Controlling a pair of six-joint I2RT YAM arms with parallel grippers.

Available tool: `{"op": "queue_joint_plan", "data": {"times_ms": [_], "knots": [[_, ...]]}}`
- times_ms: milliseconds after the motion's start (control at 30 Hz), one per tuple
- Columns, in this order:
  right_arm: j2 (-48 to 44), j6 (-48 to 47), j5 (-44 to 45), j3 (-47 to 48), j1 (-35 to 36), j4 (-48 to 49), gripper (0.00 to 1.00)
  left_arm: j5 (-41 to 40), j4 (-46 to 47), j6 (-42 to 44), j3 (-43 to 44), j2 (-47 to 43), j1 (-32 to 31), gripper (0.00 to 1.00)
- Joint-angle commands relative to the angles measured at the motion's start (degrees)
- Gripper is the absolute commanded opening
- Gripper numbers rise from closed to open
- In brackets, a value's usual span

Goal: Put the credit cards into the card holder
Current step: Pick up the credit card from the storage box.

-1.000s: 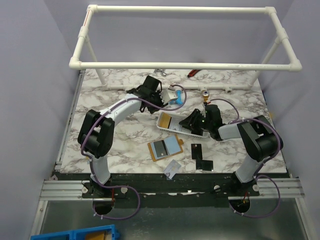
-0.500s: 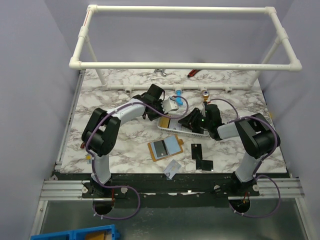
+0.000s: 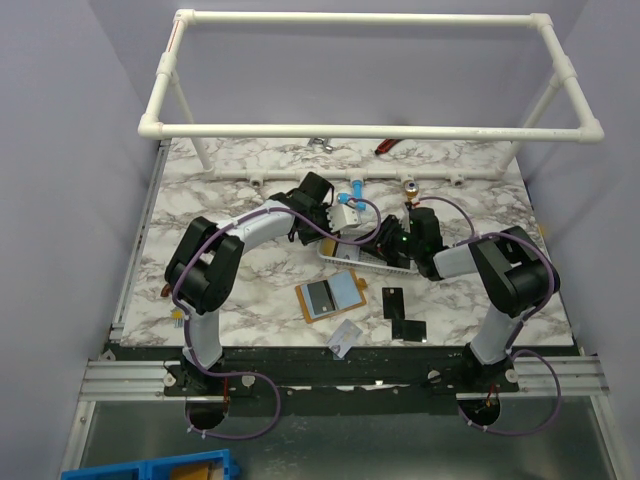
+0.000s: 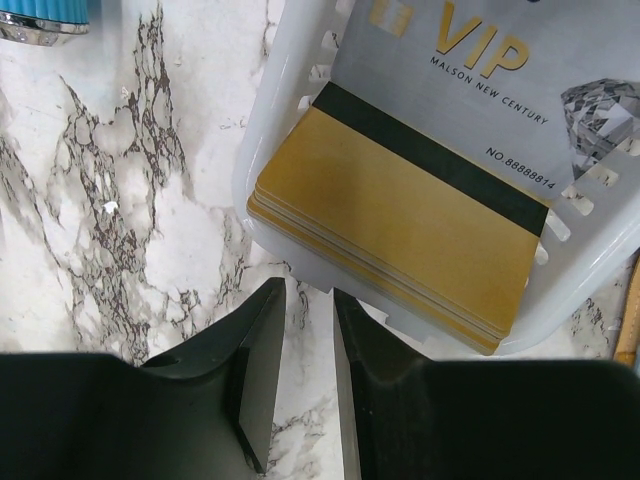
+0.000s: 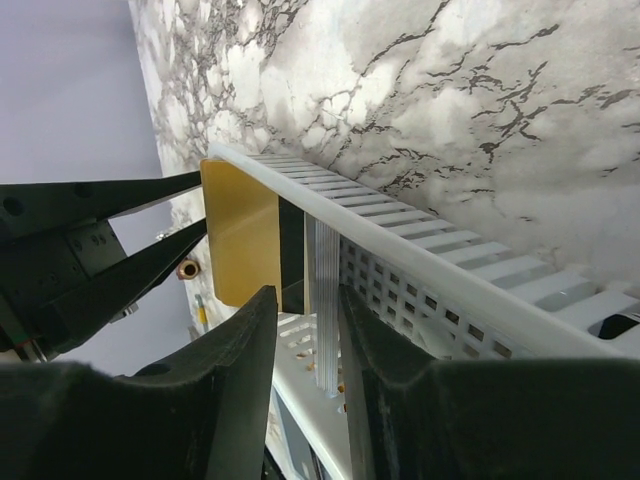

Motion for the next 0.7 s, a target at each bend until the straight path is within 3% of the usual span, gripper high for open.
{"op": "queue_joint_plan", "data": {"times_ms": [0,333,500,667], "knots": [[-0.7,0.3,-1.4,0.7,0.5,2.4,0.33,0.5,0.1,0.6,-0.7,-1.4,-0.5,0.28],[3.6,-1.5,-1.1,3.5,3.4,2.5,0.41,1.2,0.1,1.2,-1.1,-1.9,-0.5,0.28],[2.2,-3.3,1.2,4.6,3.8,-1.7,0.3,1.2,-0.1,1.0,-0.9,-2.3,-0.5,0.28],[-1.6,-6.7,3.4,4.6,3.9,-8.2,0.26,1.0,-0.8,1.0,-1.5,-4.1,0.4,0.28]]}}
